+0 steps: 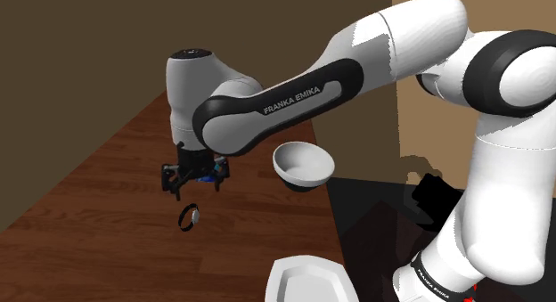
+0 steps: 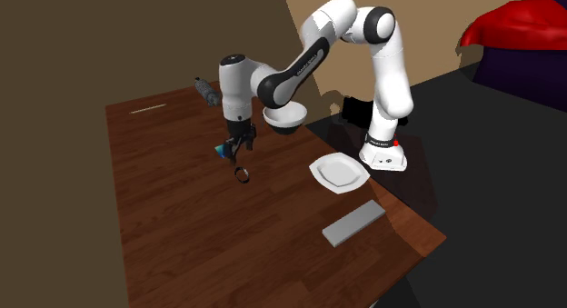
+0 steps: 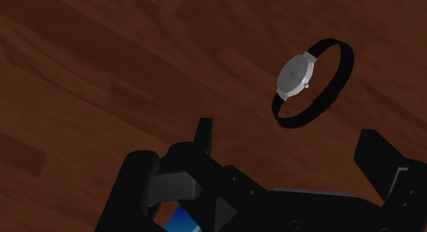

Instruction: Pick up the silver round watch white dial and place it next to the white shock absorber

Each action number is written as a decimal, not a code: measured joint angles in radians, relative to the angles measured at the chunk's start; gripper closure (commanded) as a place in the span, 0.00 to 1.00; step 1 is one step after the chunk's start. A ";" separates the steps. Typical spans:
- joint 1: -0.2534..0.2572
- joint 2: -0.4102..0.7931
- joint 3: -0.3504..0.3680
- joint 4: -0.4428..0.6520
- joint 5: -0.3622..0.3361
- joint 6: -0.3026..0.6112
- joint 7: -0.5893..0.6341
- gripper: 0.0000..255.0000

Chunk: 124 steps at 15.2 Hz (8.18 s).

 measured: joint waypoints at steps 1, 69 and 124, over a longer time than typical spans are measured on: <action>0.006 0.014 -0.003 0.010 -0.008 0.003 0.006 0.00; -0.227 -0.158 -0.076 0.085 0.122 -0.220 -0.349 1.00; -0.514 0.186 -0.268 0.260 0.087 -0.067 -0.833 1.00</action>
